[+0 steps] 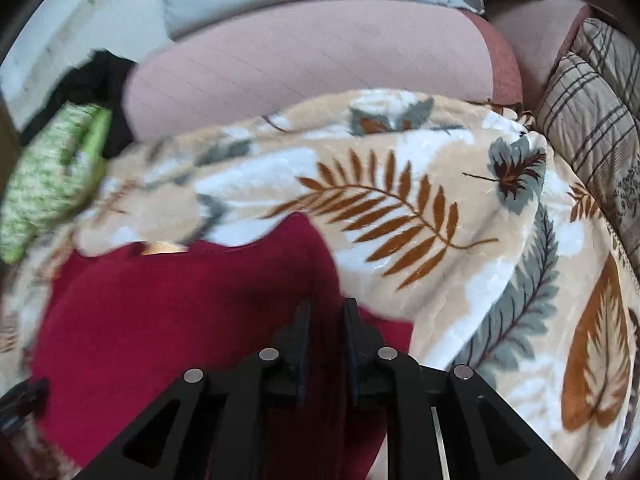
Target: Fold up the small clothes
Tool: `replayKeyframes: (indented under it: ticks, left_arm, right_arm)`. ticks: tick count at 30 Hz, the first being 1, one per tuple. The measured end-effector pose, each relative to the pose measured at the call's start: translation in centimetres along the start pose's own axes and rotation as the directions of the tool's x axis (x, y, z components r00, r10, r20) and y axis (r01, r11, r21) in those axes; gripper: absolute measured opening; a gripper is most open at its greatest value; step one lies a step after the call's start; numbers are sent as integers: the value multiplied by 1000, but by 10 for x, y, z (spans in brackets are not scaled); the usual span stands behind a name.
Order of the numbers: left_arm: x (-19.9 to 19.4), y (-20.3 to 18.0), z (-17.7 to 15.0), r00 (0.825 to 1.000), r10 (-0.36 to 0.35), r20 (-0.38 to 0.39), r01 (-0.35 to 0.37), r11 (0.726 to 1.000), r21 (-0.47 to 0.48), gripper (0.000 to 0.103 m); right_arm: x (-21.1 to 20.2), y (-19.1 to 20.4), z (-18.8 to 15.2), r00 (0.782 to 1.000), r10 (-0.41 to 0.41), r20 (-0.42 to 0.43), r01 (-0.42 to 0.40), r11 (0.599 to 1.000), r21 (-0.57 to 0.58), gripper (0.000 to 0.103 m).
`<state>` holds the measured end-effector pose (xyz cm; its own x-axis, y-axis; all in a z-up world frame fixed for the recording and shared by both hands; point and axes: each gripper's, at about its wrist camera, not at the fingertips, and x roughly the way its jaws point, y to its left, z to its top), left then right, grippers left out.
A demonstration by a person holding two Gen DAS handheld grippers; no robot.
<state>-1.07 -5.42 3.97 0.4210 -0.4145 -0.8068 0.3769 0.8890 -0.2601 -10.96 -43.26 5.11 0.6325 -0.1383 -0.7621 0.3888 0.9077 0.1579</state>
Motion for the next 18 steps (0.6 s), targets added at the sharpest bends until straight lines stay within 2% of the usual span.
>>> replayKeyframes:
  ticks: [4,6,8,9,11,14,18]
  left_arm:
    - [-3,-9,-1,1000,3,-3,-3,999,42,64]
    - [3,-14,-5,999,20,-33,-18,998,68,64]
    - [13,-17,-10,997,46,-60,-41,995,90,65]
    - [14,-17,-11,997,54,-60,-48,995,93,65]
    - [15,-15,-12,997,66,-51,-61,995,85,71]
    - [16,-8,-11,997,40,-70,-37,998,42,71]
    - [15,-7,-11,997,29,-71,-27,999,27,71]
  right_arm:
    - [-20,15,-32,996,85,-40,-87,995,-48,15]
    - [-13,19,-50,996,47,-82,-53,996,-77,15]
    - [-7,15,-61,998,5,-68,-12,995,-99,16]
    - [-6,12,-64,999,10,-51,-15,995,-99,16]
    - [-7,6,-66,999,29,-37,-32,996,-78,17]
    - [-19,1,-65,998,41,-43,-43,998,-42,17]
    - [-43,-6,-74,997,71,-18,-71,997,27,29]
